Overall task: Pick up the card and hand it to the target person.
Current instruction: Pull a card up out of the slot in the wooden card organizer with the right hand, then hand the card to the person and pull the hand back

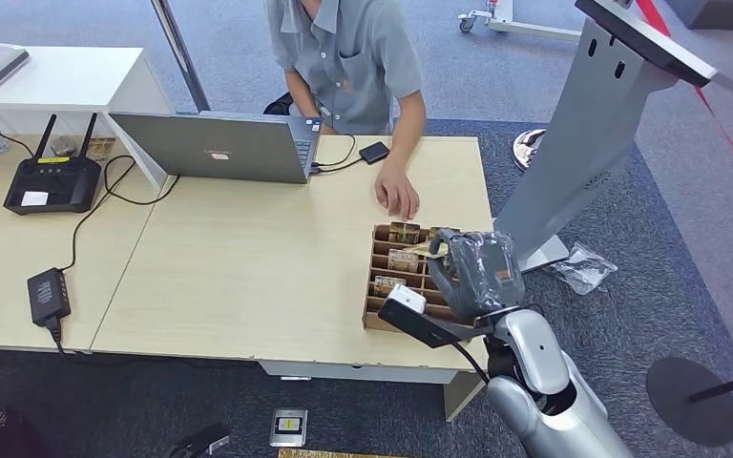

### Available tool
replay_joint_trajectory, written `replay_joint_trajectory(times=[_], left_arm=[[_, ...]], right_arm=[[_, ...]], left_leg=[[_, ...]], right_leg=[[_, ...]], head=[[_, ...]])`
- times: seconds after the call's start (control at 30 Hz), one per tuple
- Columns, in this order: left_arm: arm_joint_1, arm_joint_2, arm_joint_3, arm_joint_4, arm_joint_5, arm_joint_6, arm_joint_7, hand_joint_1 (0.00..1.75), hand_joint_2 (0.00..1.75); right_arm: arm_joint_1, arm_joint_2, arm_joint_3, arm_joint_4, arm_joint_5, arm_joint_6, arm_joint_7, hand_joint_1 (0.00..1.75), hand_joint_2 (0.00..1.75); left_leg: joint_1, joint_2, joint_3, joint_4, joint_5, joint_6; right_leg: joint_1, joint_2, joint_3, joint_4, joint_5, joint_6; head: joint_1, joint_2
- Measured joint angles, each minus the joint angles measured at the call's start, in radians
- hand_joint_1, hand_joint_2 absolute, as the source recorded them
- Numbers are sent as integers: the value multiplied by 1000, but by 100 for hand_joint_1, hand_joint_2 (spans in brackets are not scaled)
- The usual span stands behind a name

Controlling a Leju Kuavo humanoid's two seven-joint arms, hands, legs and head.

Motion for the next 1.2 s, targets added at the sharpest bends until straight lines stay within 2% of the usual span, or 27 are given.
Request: replay_joint_trajectory(times=[0.2, 0.4, 0.9, 0.93, 1.03, 1.07, 1.2], left_arm=[[3, -6, 7, 10, -2, 0, 3, 0, 0], [13, -9, 13, 13, -2, 4, 4, 0, 0], [22, -9, 17, 17, -12, 11, 9, 0, 0], [22, -9, 17, 17, -14, 10, 10, 0, 0], [24, -8, 22, 15, -15, 13, 12, 0, 0], [26, -7, 24, 15, -14, 14, 13, 0, 0], [37, 1, 35, 11, -10, 17, 7, 0, 0]], right_arm=[[-104, 56, 38, 121, 20, 6, 32, 175, 175], [-164, 91, 47, 186, 25, 2, 72, 175, 175], [-212, 120, 64, 230, 45, 3, 131, 175, 175], [-209, 119, 62, 228, 41, 1, 136, 147, 175], [-180, 115, 37, 200, -15, 0, 139, 16, 175], [-169, 113, 30, 187, -36, 4, 137, 0, 175], [-107, 96, 19, 108, -121, 30, 124, 0, 175]], left_leg=[[0, 2, 0, -1, 1, 0], [0, 2, 1, -1, -1, 0], [0, 0, 0, -1, -1, 0], [0, 0, 0, -1, -1, 0], [0, -1, 0, -1, -1, 0], [0, -1, 0, -1, -1, 0], [1, -2, 1, -1, -1, 0]], right_leg=[[0, 3, 0, -1, 1, 0], [0, 2, 1, 0, 0, 0], [0, 1, 1, 0, -1, 0], [0, 0, 1, 0, -1, 0], [0, 0, 1, 0, -1, 0], [0, -1, 1, -1, -1, 0], [1, -2, 2, -1, -2, 0]], head=[[0, 0], [0, 0], [0, 0], [0, 0], [0, 0], [0, 0], [0, 0]])
